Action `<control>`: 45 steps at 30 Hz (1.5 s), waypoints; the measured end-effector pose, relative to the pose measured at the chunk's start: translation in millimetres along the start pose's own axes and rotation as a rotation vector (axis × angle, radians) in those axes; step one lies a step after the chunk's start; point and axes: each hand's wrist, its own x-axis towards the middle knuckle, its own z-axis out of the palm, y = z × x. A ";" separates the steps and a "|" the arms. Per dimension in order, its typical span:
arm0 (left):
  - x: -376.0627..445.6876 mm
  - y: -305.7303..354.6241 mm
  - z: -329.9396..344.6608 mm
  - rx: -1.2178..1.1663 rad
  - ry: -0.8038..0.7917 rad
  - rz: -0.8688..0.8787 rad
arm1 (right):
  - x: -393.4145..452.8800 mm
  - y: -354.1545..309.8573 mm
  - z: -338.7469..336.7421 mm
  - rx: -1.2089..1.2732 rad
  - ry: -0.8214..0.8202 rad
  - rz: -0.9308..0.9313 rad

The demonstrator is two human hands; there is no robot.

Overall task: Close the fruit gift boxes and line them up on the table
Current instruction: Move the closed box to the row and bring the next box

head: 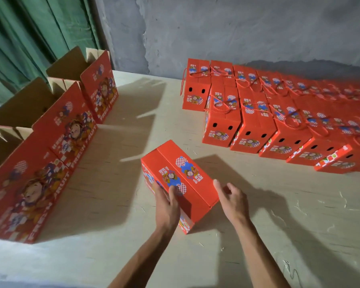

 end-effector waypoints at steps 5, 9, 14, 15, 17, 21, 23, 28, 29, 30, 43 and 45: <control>49.2 12.9 -32.0 0.040 -0.134 0.037 | -0.8 -7.7 13.3 0.057 -0.215 0.002; 75.1 13.2 -53.1 -0.031 -0.105 -0.029 | -10.8 -16.8 30.3 0.235 -0.399 0.135; 80.3 5.4 -58.8 0.138 -0.061 -0.138 | -6.6 -42.6 47.5 0.453 -0.457 0.458; 82.5 5.6 -59.8 0.150 -0.043 -0.172 | -1.7 -48.1 51.5 0.536 -0.456 0.509; 85.7 8.4 -63.9 0.174 -0.053 -0.202 | 7.4 -60.2 54.1 0.678 -0.397 0.490; 89.7 33.8 -66.6 0.129 -0.088 -0.113 | 19.9 -89.5 44.2 0.793 -0.240 0.423; 90.1 63.3 -66.8 0.121 -0.099 -0.011 | 24.9 -103.8 35.1 0.769 -0.192 0.309; 94.4 143.4 -53.0 0.037 -0.124 0.143 | 29.1 -158.2 15.4 0.717 -0.437 0.030; 90.9 151.7 -46.6 0.061 -0.149 0.151 | 32.5 -167.6 17.8 0.638 -0.469 -0.013; 86.6 154.5 -41.1 0.117 -0.163 0.190 | 35.7 -176.5 19.3 0.565 -0.480 -0.038; 85.4 144.4 -51.6 0.417 0.036 0.381 | 21.3 -217.0 24.9 0.698 -0.482 0.107; 77.3 142.3 -51.2 0.346 0.044 0.358 | 26.2 -221.0 21.7 0.702 -0.461 0.136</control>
